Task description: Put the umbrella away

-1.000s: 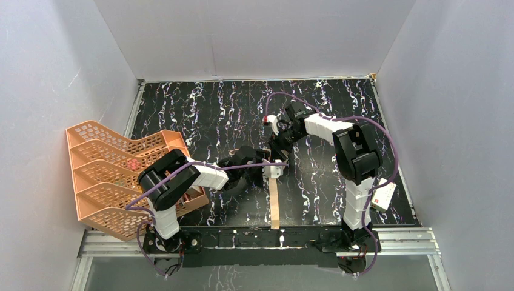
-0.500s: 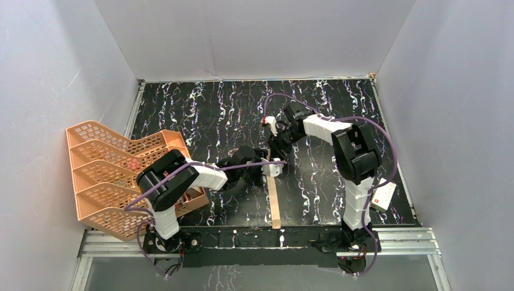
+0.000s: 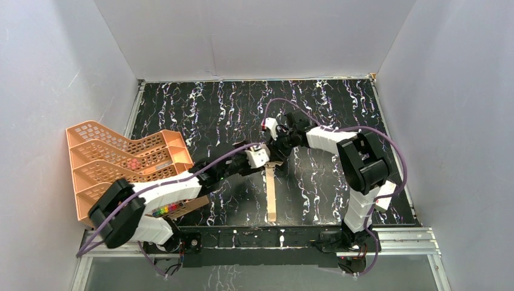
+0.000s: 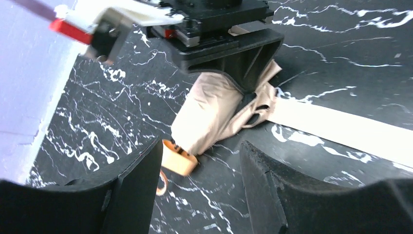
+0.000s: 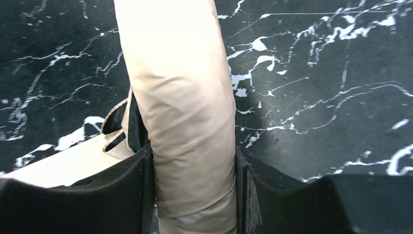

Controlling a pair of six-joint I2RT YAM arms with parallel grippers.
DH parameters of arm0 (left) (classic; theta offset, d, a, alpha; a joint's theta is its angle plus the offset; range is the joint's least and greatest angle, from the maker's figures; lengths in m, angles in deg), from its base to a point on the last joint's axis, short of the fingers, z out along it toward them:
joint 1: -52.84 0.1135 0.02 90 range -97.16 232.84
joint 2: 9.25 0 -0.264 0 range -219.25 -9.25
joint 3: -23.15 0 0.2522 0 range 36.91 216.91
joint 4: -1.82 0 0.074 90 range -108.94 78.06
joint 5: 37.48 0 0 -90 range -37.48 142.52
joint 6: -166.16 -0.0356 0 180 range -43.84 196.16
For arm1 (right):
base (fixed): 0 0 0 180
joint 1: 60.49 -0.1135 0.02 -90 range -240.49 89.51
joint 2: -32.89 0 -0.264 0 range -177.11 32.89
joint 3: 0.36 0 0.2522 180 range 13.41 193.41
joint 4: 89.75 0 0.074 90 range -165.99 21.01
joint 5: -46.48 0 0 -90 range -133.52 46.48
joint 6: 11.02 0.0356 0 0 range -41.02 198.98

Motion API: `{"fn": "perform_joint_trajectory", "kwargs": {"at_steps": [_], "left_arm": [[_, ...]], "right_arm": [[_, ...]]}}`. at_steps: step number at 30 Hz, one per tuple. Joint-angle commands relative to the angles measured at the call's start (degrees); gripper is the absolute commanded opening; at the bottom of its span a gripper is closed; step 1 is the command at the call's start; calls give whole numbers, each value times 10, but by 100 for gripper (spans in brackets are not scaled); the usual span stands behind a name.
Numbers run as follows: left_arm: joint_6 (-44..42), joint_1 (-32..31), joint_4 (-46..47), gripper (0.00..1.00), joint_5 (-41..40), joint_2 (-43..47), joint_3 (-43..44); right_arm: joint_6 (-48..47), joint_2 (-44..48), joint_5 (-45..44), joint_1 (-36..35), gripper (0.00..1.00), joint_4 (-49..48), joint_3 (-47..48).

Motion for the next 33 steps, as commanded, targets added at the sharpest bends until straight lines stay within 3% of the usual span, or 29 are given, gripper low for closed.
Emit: {"fn": "perform_joint_trajectory", "kwargs": {"at_steps": [1, 4, 7, 12, 23, 29, 33], "left_arm": [[94, 13, -39, 58, 7, 95, -40], [140, 40, -64, 59, -14, 135, -43], [181, 89, -93, 60, 27, 149, -28], [180, 144, -79, 60, 75, 121, 3], [92, 185, -140, 60, 237, -77, 190], [51, 190, -303, 60, 380, -207, 349], [49, 189, -363, 59, 431, -279, 414]], "right_arm": [[-39, -3, -227, -11, 17, -107, -99], [-42, 29, -254, -17, 16, -200, -156], [-78, 46, -296, -39, 17, -276, -206], [-107, 52, -334, -65, 20, -320, -238], [-177, 52, -378, -113, 23, -428, -326], [-200, 53, -360, -121, 24, -457, -363], [-204, 54, -365, -124, 25, -467, -371]]}}
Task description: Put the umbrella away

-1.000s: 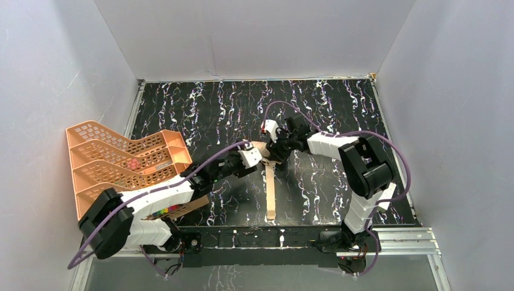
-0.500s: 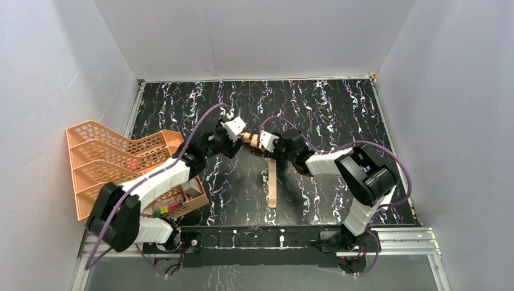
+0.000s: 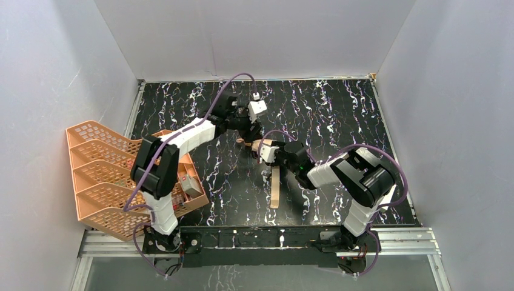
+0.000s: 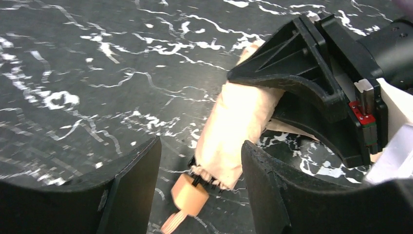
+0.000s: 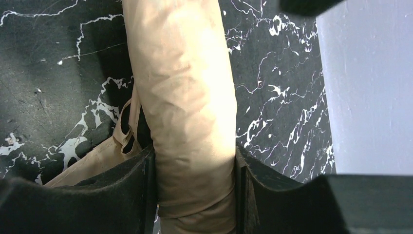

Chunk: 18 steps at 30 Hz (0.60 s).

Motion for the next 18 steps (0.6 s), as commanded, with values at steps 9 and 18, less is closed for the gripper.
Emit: {"fn": "perform_joint_trajectory", "kwargs": {"at_steps": [9, 18], "left_arm": [[-59, -4, -164, 61, 140, -123, 116], [-96, -4, -202, 58, 133, -172, 161]], "right_arm": [[-14, -20, -8, -8, 26, 110, -49], [-18, -8, 1, -11, 27, 119, -52]]}}
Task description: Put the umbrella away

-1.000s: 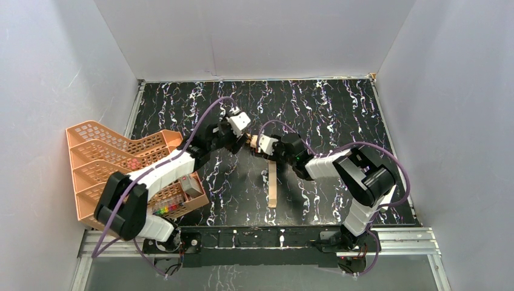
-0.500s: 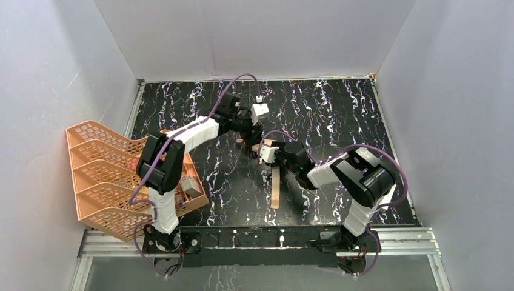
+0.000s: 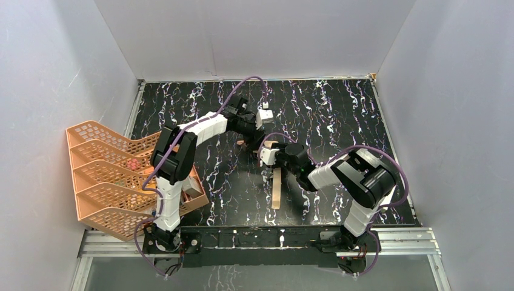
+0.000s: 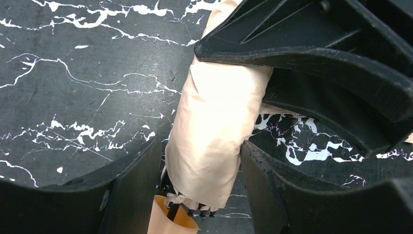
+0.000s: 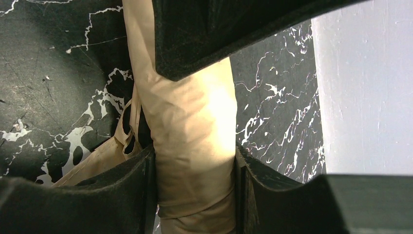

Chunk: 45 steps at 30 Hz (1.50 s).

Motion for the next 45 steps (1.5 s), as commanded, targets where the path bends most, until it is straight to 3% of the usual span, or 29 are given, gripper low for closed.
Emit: {"fn": "perform_joint_trajectory", "kwargs": {"at_steps": [1, 11, 16, 24, 25, 29, 33, 40, 45], "left_arm": [[-28, -2, -36, 57, 23, -13, 26], [-40, -13, -39, 53, 16, -13, -24], [-39, -25, -36, 38, -21, -13, -38], [-44, -37, -35, 22, -60, 13, -88], [-41, -37, -35, 23, -58, 15, -92], [-23, -37, -35, 51, -33, 18, -91], [-4, -38, -49, 56, 3, 3, -57], [-10, -47, -70, 54, -7, -19, -31], [-26, -58, -75, 35, -49, -17, -59]], "right_arm": [[10, -11, 10, -3, 27, 139, -33], [12, 2, 12, -3, 29, 149, -28], [14, 22, 24, -3, 29, 151, -18], [22, 30, 40, -3, 30, 162, 10], [22, 30, 43, -4, 30, 163, 11], [17, 26, 51, -3, 30, 170, 12], [15, 28, 53, -4, 30, 170, 7], [18, 28, 55, -3, 31, 168, 7], [27, 33, 56, -3, 31, 164, 7]]}}
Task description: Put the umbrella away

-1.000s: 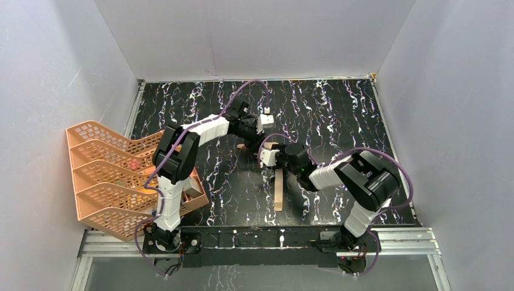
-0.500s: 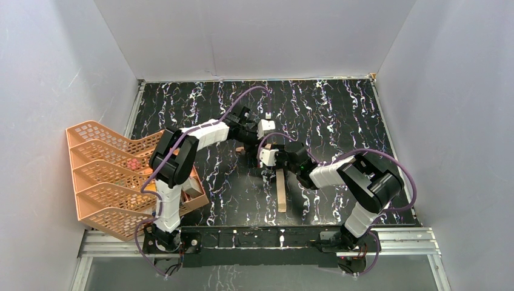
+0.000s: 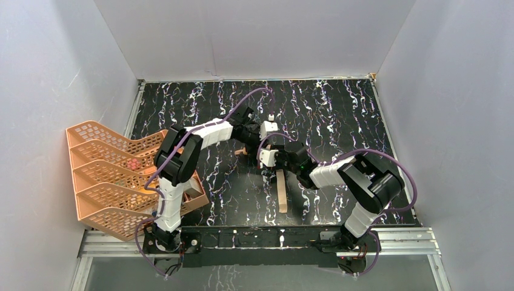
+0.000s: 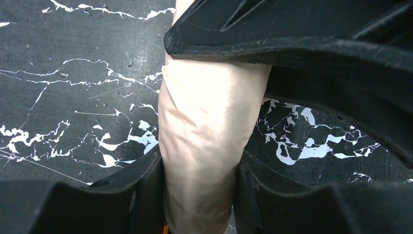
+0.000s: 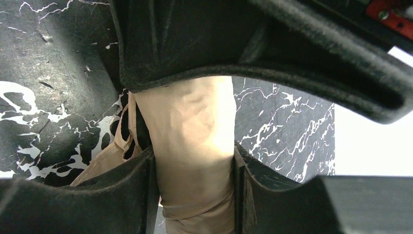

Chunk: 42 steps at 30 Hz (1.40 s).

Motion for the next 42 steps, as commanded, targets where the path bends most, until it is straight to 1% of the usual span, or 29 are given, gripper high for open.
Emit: {"fn": "perform_joint_trajectory", "kwargs": {"at_steps": [1, 2, 3, 5, 6, 9, 12, 14, 17, 19, 20, 21, 28, 31, 34, 38, 42], "left_arm": [[-6, -25, -65, 30, -25, -4, -29], [-8, -26, -64, 25, -36, -2, -34], [-8, -27, -63, 17, -44, 1, -39], [-7, -28, -57, 9, -58, 7, -50], [-3, -29, -52, 5, -64, 9, -54], [13, -32, -41, 0, -84, 17, -68], [33, -37, -33, 0, -115, 24, -82], [44, -41, -25, 0, -139, 30, -97], [58, -43, -8, 0, -161, 43, -119], [71, -43, 0, 0, -170, 50, -128], [77, -43, 1, 0, -175, 53, -131], [81, -43, 2, 0, -178, 56, -134], [123, -43, 3, 0, -193, 61, -147], [133, -43, 3, 0, -195, 66, -153], [141, -43, 3, 0, -198, 70, -159], [143, -43, 3, 0, -197, 74, -165], [145, -43, 2, 0, -196, 75, -166]], "right_arm": [[39, -4, 15, -3, 31, 73, -8], [39, -1, 15, -3, 32, 75, -7], [41, 2, 16, -2, 32, 78, -7], [43, 9, 16, -2, 33, 87, -6], [45, 13, 32, -3, 35, 92, -6], [60, 32, 40, -2, 47, 109, -5], [100, 66, 40, -3, 56, 128, -3], [140, 99, 37, -2, 61, 132, -6], [230, 150, 15, -3, 64, 152, -7], [312, 185, 1, -2, 65, 179, -4], [364, 205, -7, -2, 65, 204, -3], [389, 219, -10, -3, 65, 229, -1], [674, 303, -71, -3, 65, 400, 5], [748, 314, -73, -2, 65, 438, 0], [791, 304, -65, -3, 67, 432, -15], [803, 272, -44, -3, 70, 396, -22], [804, 234, -51, -7, 72, 355, -20]]}}
